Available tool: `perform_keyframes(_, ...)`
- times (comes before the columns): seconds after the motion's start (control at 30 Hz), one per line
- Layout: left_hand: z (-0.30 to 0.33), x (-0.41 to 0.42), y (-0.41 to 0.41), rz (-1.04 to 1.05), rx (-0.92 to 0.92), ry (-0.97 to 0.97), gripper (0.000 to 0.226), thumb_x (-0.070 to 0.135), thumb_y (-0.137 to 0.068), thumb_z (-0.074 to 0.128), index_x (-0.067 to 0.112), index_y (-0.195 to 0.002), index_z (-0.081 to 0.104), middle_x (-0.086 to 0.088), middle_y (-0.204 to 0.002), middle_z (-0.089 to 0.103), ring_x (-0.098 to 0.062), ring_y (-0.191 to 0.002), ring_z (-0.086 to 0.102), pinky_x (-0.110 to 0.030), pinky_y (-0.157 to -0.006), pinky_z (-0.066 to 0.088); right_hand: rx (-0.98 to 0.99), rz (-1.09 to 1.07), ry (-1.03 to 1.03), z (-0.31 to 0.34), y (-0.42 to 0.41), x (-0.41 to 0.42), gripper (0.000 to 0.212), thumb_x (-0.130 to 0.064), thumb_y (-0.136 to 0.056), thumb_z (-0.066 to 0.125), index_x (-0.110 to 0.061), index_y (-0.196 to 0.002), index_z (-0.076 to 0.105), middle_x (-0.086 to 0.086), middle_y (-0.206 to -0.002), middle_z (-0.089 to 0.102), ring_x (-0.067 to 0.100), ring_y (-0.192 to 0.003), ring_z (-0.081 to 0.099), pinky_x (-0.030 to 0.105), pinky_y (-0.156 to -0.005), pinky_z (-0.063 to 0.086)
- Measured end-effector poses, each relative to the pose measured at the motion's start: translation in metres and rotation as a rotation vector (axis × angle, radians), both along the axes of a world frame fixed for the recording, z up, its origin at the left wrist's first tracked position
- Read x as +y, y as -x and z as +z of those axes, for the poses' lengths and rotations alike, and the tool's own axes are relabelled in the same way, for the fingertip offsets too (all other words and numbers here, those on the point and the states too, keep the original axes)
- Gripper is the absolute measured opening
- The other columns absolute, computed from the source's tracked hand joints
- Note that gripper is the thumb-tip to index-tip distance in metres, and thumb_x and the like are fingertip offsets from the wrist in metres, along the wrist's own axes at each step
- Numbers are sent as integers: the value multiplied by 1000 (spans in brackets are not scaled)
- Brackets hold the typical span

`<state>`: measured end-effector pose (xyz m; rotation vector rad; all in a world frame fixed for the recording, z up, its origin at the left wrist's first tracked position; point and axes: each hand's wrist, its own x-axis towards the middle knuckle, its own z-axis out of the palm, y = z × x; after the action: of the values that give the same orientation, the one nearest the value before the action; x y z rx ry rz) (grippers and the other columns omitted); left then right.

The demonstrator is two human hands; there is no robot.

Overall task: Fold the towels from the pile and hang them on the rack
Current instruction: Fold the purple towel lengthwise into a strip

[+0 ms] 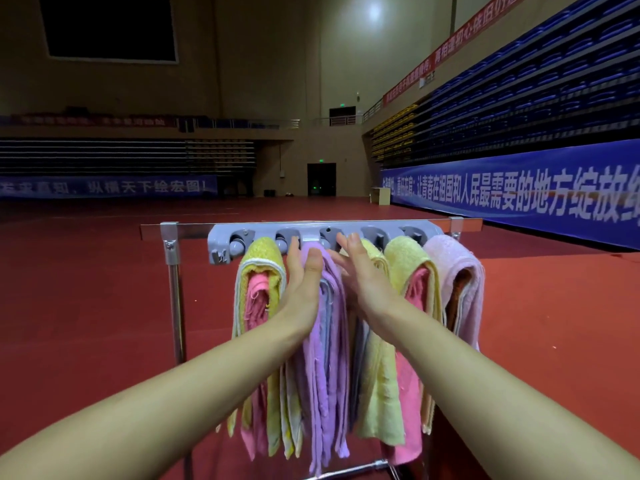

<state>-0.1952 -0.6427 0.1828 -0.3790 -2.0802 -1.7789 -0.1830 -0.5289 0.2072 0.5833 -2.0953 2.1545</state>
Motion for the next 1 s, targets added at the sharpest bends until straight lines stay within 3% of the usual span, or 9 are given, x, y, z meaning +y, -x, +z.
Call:
perform_keyframes(0.07, 4, 3, -11, 28, 144, 135, 95, 83, -71, 23, 40, -153, 2, 21, -158, 5, -3, -149, 4, -34, -122, 6, 60, -32, -59, 2, -12, 12, 37, -70, -86, 28, -51, -113, 46, -23, -121, 56, 1, -116, 55, 31, -94, 47)
perform_keyframes(0.13, 10, 15, -24, 43, 321, 221, 73, 73, -82, 26, 43, -148, 14, 16, -161, 9, -5, -150, 2, -37, -123, 6, 124, -110, -35, 3, -22, 30, 29, -61, -97, 32, -47, -118, 48, -19, -119, 59, 10, -113, 59, 35, -86, 55)
perform_keyframes(0.2, 17, 39, -33, 23, 440, 225, 48, 56, -91, 34, 43, -138, 33, 13, -158, 22, -7, -149, 10, -41, -122, 12, 181, -221, 7, 3, -32, 52, 29, -57, -98, 38, -43, -119, 52, -11, -115, 63, 17, -102, 63, 38, -78, 57)
perform_keyframes(0.27, 21, 66, -36, 5, 515, 223, 35, 42, -90, 39, 41, -124, 46, 14, -148, 35, -6, -142, 25, -40, -119, 20, 215, -302, 42, 1, -45, 76, 26, -42, -103, 40, -35, -125, 52, -4, -110, 65, 14, -85, 61, 32, -67, 54)
perform_keyframes(0.4, 4, 148, -46, -203, 586, 265, 34, 21, -89, 48, 24, -122, 55, 11, -129, 54, -7, -124, 46, -40, -107, 36, 206, -517, 48, -21, -84, 151, 20, -25, -105, 41, -31, -117, 56, -7, -92, 63, 10, -68, 57, 28, -57, 50)
perform_keyframes(0.57, -39, 281, -83, -600, 558, 239, 35, 21, -89, 52, 31, -123, 53, 15, -121, 56, -8, -113, 55, -37, -92, 50, 108, -842, 52, -65, -153, 261, 20, -25, -104, 41, -32, -112, 58, -8, -91, 65, 7, -63, 57, 30, -58, 51)
perform_keyframes(0.73, -76, 402, -122, -906, 415, 243, 37, 31, -87, 52, 29, -124, 54, 16, -122, 58, -2, -99, 58, -22, -82, 46, -58, -1225, -17, -107, -234, 376, 25, -28, -103, 43, -31, -126, 51, -8, -94, 65, 9, -66, 55, 29, -61, 50)
perform_keyframes(0.9, -120, 523, -127, -1115, 190, 246, 34, 35, -85, 54, 32, -118, 54, 20, -111, 61, 6, -81, 57, -13, -75, 43, -222, -1615, -325, -161, -293, 485, 26, -36, -95, 53, -39, -121, 52, -4, -99, 66, 19, -74, 64, 43, -73, 56)
perform_keyframes(1.0, -148, 588, -125, -1172, 95, 199, 25, 17, -94, 61, 28, -115, 55, 17, -107, 63, 10, -70, 54, -10, -70, 43, -279, -1757, -466, -192, -304, 534, 38, -23, -94, 60, -24, -131, 54, -4, -98, 64, 22, -74, 63, 40, -78, 52)
